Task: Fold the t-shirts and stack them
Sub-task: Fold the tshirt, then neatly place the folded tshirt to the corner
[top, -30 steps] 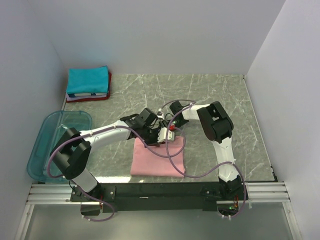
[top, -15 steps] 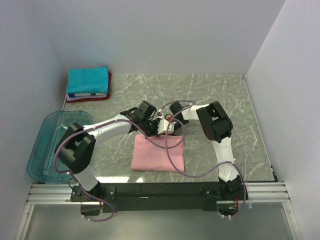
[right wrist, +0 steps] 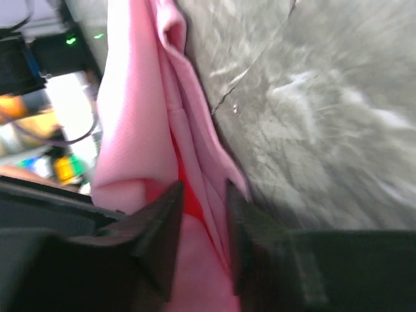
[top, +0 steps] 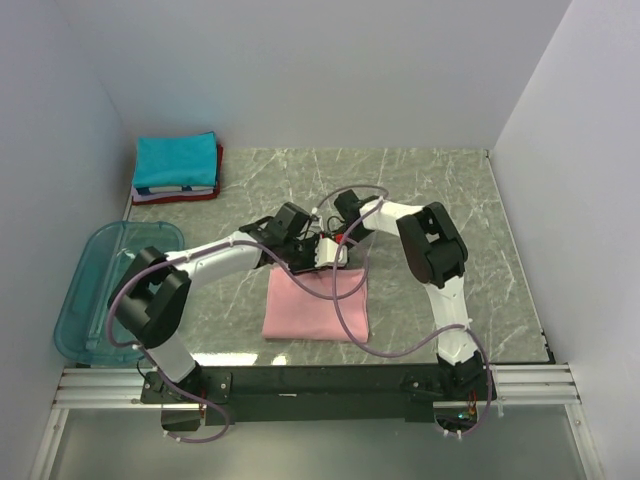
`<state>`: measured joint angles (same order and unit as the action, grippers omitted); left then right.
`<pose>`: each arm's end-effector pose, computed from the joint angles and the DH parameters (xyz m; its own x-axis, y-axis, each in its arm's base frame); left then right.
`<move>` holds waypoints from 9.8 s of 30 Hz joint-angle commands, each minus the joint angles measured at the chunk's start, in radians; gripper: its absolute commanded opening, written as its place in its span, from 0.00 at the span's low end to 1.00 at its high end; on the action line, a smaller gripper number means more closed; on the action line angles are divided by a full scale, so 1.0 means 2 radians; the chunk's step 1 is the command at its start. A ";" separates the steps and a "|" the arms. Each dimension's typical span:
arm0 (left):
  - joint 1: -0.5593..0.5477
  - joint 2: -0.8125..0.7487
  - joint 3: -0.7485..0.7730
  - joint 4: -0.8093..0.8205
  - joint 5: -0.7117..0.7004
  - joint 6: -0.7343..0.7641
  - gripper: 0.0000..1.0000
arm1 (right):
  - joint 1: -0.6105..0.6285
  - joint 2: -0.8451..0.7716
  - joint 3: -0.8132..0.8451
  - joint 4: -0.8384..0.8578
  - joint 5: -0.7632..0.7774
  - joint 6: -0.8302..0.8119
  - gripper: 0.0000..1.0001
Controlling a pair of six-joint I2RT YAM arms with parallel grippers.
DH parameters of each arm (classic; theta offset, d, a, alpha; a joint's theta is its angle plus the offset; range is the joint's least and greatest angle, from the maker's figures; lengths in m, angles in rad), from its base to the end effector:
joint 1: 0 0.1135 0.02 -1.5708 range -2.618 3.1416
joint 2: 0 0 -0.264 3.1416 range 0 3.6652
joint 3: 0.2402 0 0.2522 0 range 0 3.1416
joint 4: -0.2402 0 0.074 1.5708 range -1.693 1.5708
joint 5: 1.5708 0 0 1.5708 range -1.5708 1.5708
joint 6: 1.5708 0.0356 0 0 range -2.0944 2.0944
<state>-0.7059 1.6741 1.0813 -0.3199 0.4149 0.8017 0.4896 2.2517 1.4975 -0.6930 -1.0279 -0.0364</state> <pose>0.2564 -0.2374 0.2047 0.1427 0.7425 -0.6545 0.9760 0.0044 0.2177 0.3538 0.2231 0.1029 -0.8630 -0.4812 -0.1541 -0.3678 0.3890 0.8446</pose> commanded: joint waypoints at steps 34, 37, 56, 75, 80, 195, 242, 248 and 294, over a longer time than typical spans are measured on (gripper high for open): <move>0.241 0.094 0.103 -0.171 0.231 -0.170 0.53 | -0.080 -0.130 0.004 -0.135 0.188 -0.186 0.61; 0.241 0.109 0.104 -0.174 0.230 -0.171 0.53 | -0.080 -0.129 -0.006 -0.135 0.186 -0.190 0.60; 0.235 0.142 0.115 -0.168 0.244 -0.178 0.51 | -0.080 -0.118 -0.011 -0.148 0.175 -0.206 0.53; 0.229 0.136 0.111 -0.171 0.240 -0.176 0.28 | -0.081 -0.118 -0.018 -0.144 0.189 -0.213 0.53; 0.229 0.133 0.112 -0.175 0.243 -0.175 0.13 | -0.080 -0.120 -0.016 -0.142 0.191 -0.207 0.32; 0.156 0.073 -0.218 0.506 0.312 -0.863 0.99 | -0.090 -0.183 -0.322 0.258 -0.032 0.170 0.85; 0.425 -0.156 0.045 -0.026 0.018 -0.487 0.99 | 0.271 -0.124 0.047 0.057 0.553 -0.022 0.43; 0.426 -0.163 0.019 -0.017 0.009 -0.490 0.99 | 0.285 -0.087 0.060 0.049 0.558 -0.022 0.41; 0.236 0.044 -0.172 0.325 0.098 -0.983 0.91 | 0.242 -0.160 0.064 0.063 0.533 -0.020 0.00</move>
<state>-0.1978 1.7321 0.7372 0.2352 0.6373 -1.0424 0.9810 1.9667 1.5711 -0.5915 0.0334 -0.0937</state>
